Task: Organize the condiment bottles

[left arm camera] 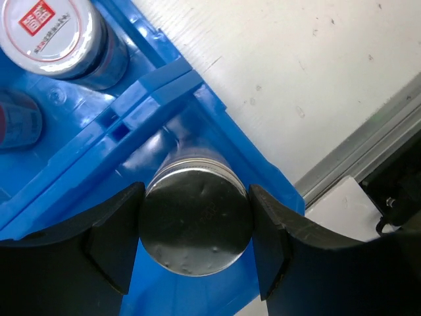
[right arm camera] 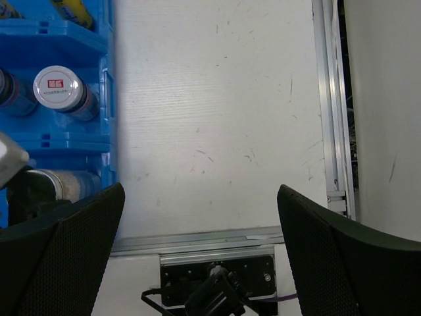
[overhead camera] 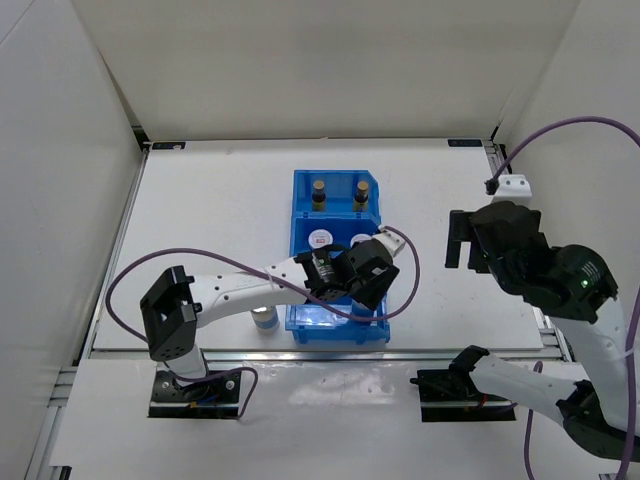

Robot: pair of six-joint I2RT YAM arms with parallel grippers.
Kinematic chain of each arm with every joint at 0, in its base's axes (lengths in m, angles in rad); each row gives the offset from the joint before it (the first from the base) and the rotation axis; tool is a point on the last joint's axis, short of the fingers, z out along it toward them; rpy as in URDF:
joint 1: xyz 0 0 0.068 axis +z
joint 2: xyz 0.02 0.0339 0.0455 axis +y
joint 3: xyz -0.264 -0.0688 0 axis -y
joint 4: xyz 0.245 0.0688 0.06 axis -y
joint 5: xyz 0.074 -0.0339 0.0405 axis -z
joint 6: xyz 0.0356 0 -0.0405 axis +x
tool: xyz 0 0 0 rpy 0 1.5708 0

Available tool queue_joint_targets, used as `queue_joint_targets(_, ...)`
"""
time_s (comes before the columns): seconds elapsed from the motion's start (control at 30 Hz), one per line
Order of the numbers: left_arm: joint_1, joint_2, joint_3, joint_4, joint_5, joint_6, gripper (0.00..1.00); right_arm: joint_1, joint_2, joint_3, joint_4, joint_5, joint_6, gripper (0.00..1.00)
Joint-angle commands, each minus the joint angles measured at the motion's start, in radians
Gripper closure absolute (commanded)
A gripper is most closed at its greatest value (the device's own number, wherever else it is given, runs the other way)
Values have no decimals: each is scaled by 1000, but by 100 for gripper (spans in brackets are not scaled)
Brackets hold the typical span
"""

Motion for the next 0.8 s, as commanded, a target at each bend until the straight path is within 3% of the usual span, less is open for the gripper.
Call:
queue_joint_targets(0.0,-1,-19,25,55,-74,-18,89,-1,-40,-17,-127,28,4,0)
queue_joint_targets(0.03,-1,-10,25,55,-74,-18,80,-1,-50,-29,-127,28,-8,0)
queue_joint_targets(0.13,-1,1,35,55,-74,-18,69,-1,-60,-29,-115,19,-8,0)
queue_joint_targets(0.23,-19,-16,44,55,-83,-18,10,-1,-69,-38,-115,19,-8,0)
queue_joint_targets(0.27,-20,-27,56,55,-109,-8,0,-1,-69,-38,-115,19,-8,0)
queue_joint_targets(0.43,-40,-148,96,24,-180,61,0,-1,-69,-38,-115,28,-8,0)
queue_joint_targets(0.57,-40,-361,108,-64,-300,60,0,-1,-69,-38,-115,37,-8,0)
queue_joint_targets(0.63,-40,-429,98,-220,-438,-65,0,-1,-69,-38,-115,47,1,0)
queue_joint_targets(0.77,16,-557,73,-503,-447,-271,0,-1,-50,-38,-115,68,11,0)
